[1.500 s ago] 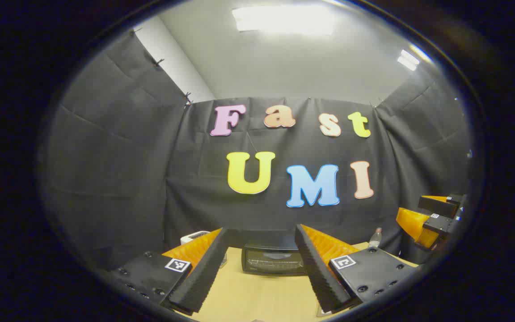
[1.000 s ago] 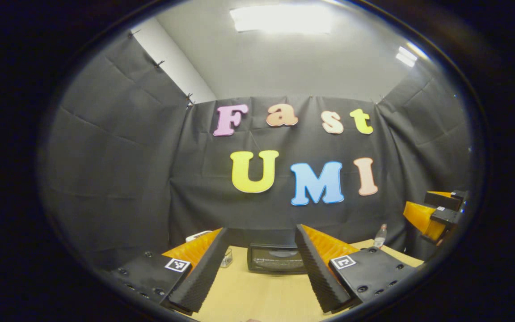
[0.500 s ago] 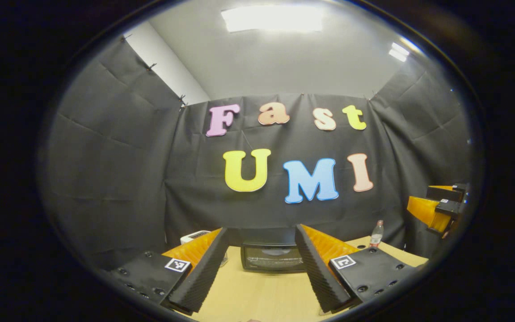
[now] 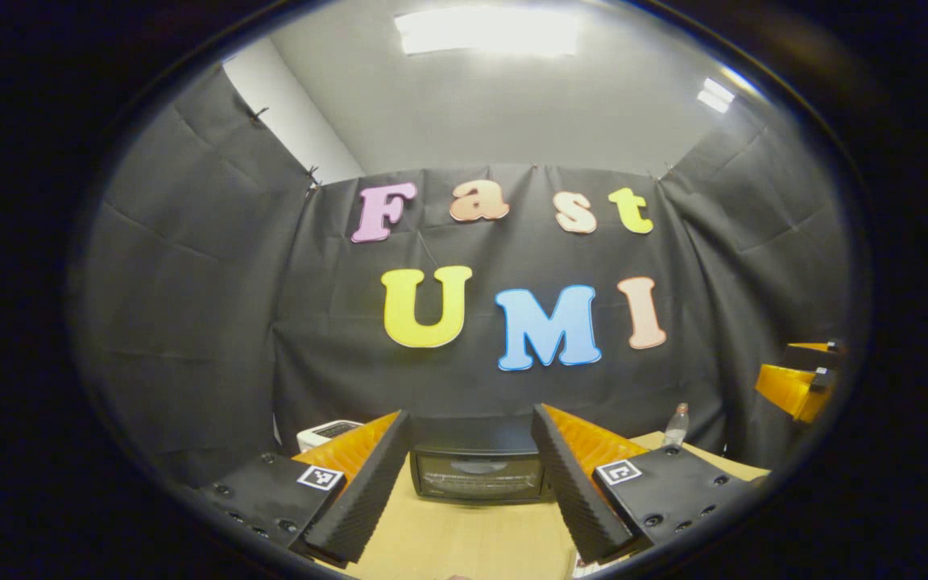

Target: Open the electric oven with the left hand, put the food in, and close the electric oven.

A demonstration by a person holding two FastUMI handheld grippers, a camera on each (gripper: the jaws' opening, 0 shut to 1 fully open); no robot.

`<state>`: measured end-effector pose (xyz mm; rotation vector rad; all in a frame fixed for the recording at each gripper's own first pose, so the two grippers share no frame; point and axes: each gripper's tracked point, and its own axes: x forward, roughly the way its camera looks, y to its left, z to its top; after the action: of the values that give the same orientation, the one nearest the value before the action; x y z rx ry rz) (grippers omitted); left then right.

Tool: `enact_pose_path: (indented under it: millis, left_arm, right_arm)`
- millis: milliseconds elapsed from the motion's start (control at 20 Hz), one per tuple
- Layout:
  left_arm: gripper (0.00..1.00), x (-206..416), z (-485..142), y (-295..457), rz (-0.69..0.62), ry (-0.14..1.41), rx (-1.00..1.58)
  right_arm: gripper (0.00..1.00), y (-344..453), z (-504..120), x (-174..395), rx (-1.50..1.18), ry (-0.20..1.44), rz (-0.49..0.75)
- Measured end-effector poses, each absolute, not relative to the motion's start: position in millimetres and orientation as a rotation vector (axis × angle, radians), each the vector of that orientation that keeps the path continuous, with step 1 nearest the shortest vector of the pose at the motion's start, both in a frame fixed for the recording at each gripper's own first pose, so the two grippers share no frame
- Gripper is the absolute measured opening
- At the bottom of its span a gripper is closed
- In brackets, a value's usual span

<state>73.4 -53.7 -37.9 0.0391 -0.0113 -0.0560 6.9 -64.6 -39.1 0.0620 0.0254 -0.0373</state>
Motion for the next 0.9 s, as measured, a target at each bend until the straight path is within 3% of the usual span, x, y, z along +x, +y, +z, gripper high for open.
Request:
enact_pose_path:
  millis: [400,900]
  left_arm:
    - [1.00,191.8,-85.6,-36.2,-0.118,0.014,0.017]
    - [0.98,298.2,-193.3,-52.2,-0.220,0.158,-0.005]
  right_arm:
    - [0.95,-64.7,-41.4,32.3,0.042,0.022,-0.170]
    - [0.95,-59.6,-55.8,53.8,-0.018,0.058,-0.298]
